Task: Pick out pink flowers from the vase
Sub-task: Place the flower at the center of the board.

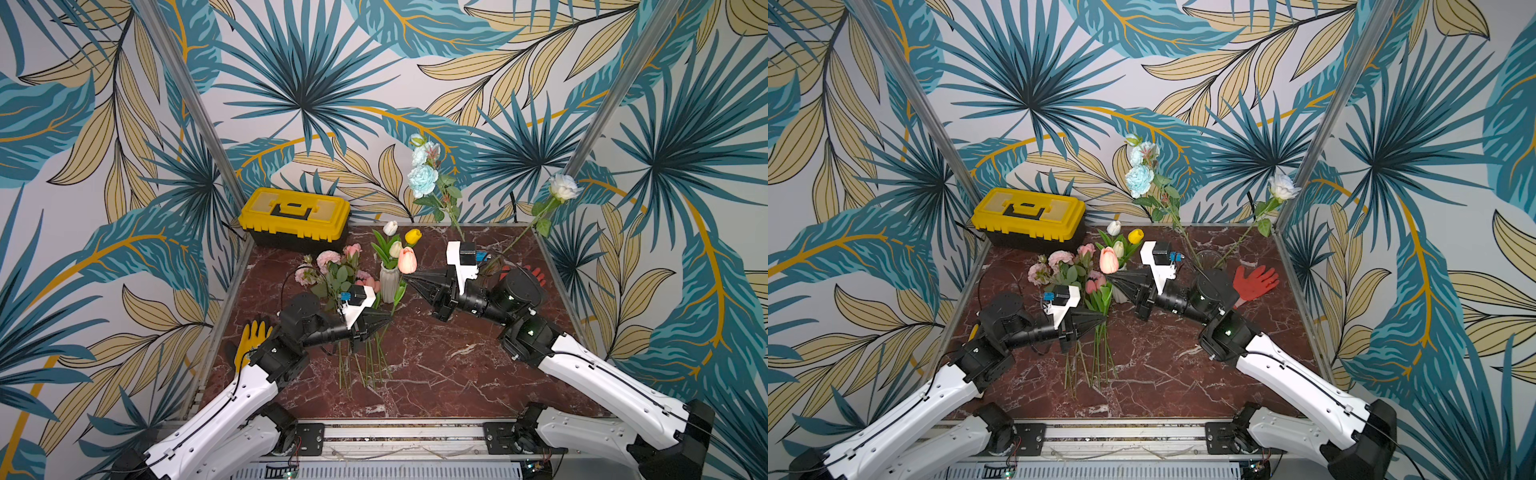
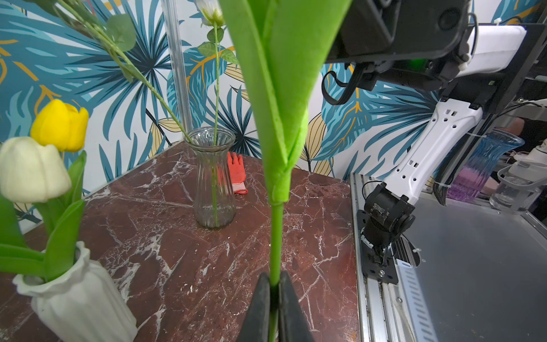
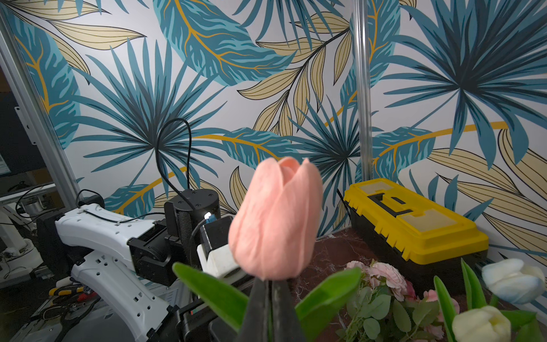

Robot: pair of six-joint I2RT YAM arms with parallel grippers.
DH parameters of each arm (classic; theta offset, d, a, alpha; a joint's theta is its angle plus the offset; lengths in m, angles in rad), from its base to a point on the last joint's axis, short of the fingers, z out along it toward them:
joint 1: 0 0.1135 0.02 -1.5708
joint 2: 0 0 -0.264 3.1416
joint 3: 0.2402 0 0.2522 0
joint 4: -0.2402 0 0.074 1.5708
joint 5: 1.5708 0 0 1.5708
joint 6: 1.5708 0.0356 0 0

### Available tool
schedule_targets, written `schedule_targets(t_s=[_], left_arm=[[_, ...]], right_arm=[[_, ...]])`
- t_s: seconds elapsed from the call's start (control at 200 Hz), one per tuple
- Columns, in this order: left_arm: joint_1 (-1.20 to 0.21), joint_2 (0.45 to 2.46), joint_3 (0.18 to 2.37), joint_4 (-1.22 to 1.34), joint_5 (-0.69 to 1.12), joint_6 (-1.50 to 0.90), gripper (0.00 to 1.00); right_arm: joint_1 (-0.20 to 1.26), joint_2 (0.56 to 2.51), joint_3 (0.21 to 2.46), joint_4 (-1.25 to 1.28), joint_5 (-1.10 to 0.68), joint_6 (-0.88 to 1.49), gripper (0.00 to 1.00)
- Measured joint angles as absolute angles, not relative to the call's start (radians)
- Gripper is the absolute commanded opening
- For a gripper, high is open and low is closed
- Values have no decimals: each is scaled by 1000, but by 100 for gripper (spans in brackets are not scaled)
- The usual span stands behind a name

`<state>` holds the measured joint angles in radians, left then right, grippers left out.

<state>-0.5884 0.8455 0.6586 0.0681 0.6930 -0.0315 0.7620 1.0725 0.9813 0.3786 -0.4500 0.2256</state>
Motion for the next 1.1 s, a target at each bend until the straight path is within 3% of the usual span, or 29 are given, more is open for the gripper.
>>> schedule_targets(t_s=[0.29, 0.345, 0.461, 0.586, 0.696, 0.781, 1.101], left_arm=[[-588, 847, 659, 71, 683, -37, 21], [-588, 847, 659, 71, 677, -38, 18], [-588, 846, 659, 72, 677, -46, 0], [-590, 845, 655, 73, 679, -38, 0], [-590, 845, 653, 73, 675, -45, 0], [-590, 845, 652, 73, 656, -66, 0], [-579, 816, 540, 108, 455, -373, 0]], right_arm=[[762, 1073, 973, 396, -458, 255, 0], [762, 1073, 973, 397, -458, 258, 0], [763, 1073, 973, 400, -458, 263, 0], [763, 1073, 970, 402, -458, 266, 0], [763, 1073, 968, 398, -448, 274, 23], [765, 1069, 968, 389, -433, 270, 35], [767, 947, 934, 270, -297, 207, 46]])
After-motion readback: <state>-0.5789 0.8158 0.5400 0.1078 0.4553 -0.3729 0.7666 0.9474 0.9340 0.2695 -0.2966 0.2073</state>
